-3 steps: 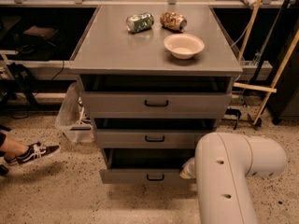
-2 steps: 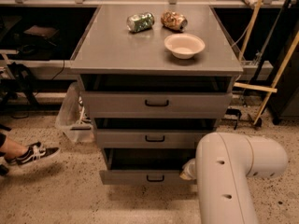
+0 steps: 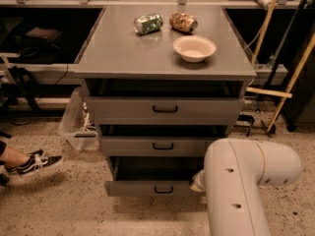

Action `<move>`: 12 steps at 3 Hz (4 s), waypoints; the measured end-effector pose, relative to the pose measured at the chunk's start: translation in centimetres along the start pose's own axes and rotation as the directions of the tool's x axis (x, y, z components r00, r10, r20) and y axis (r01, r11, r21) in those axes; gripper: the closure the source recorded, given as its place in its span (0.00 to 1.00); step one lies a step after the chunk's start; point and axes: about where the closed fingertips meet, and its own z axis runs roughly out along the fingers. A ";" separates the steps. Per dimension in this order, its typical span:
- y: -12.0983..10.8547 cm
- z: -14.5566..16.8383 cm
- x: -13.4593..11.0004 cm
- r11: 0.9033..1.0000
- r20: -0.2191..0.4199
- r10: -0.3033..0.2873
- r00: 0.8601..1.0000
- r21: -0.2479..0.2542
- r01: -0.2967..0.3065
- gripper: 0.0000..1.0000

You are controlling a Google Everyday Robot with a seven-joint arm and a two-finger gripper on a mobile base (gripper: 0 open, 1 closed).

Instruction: Open bottom drawer

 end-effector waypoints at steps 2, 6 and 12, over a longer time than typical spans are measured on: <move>1.7 -0.1 0.3 1.000 0.004 -0.010 1.000 -0.017 0.010 1.00; 4.6 -0.7 1.7 0.999 0.009 -0.005 1.000 -0.037 0.006 1.00; 7.0 -2.0 2.1 0.999 0.044 0.043 0.998 0.017 -0.044 1.00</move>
Offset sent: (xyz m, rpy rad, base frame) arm -0.2991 0.0066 -0.0783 0.3478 -0.3053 0.0911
